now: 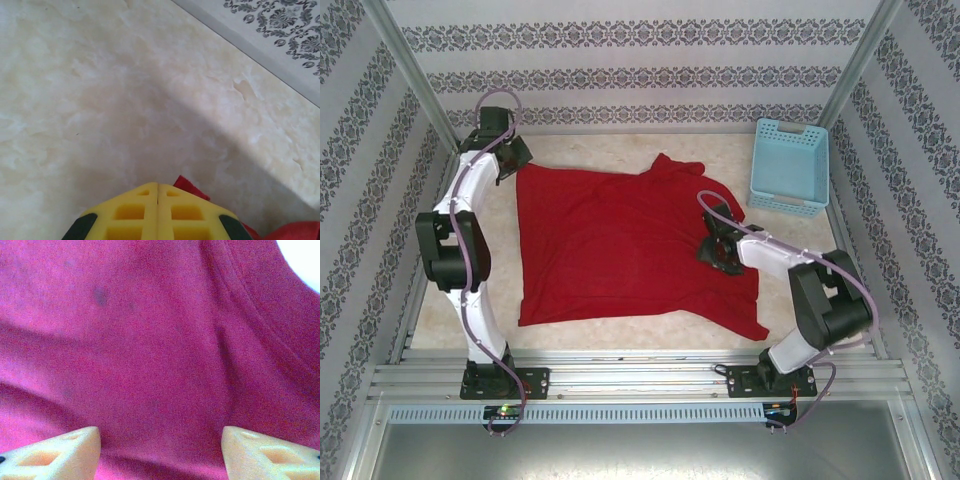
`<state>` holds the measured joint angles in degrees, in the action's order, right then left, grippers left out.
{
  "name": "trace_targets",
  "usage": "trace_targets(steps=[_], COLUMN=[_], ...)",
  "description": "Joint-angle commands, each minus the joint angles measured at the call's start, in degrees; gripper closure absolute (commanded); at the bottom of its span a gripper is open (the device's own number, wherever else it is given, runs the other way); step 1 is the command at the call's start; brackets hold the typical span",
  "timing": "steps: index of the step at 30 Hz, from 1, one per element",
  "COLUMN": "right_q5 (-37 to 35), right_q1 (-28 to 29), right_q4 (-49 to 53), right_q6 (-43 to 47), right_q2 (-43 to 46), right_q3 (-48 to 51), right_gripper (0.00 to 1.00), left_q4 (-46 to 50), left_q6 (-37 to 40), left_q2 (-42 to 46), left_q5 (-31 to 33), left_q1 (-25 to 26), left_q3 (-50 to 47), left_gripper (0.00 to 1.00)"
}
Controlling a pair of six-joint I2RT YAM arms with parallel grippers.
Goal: Fold the inside-out t-shirt
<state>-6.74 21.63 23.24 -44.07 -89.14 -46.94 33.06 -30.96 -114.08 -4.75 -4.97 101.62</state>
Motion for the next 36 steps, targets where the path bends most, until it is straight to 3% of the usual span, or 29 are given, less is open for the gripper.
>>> trace_targets(steps=[1, 4, 8, 16, 23, 27, 30, 36], right_q5=[-1.9, -2.7, -4.2, 3.0, 4.6, 4.7, 4.0, 9.4], right_q1=[2.4, 1.9, -0.9, -7.5, -9.9, -10.4, -10.8, -11.0], right_q4=[3.3, 4.0, 5.7, 10.0, 18.1, 23.2, 26.0, 30.0], right_q6=[-1.3, 3.0, 10.1, 17.0, 18.7, 19.6, 19.9, 20.4], right_q2=[4.3, 6.8, 2.9, -21.4, -42.3, -50.8, -56.1, -64.7], right_q3=[1.3, -2.2, -14.6, -45.3, -72.2, -84.8, -92.5, -104.9], right_gripper=[0.34, 0.34, 0.33, 0.34, 0.34, 0.34, 0.33, 0.34], left_q4=[-2.7, -4.5, -6.4, -15.1, -18.3, -19.3, -19.2, -19.3], left_q6=[-1.8, -3.4, -4.3, -9.3, -14.5, -16.7, -16.5, -15.7], left_q2=[3.1, 6.1, 9.8, 22.2, 38.3, 44.2, 46.9, 47.7], left_q5=[-2.1, -4.9, -6.3, -7.7, -2.5, -2.6, -2.9, -2.9], left_q1=[-0.6, -0.4, 1.6, 5.8, 14.2, 15.5, 16.0, 16.0], left_q3=[-4.6, -9.4, -16.4, -36.3, -56.0, -65.6, -69.3, -72.0], left_gripper=[1.0, 1.0, 1.0, 1.0, 1.0, 1.0, 1.0, 1.0])
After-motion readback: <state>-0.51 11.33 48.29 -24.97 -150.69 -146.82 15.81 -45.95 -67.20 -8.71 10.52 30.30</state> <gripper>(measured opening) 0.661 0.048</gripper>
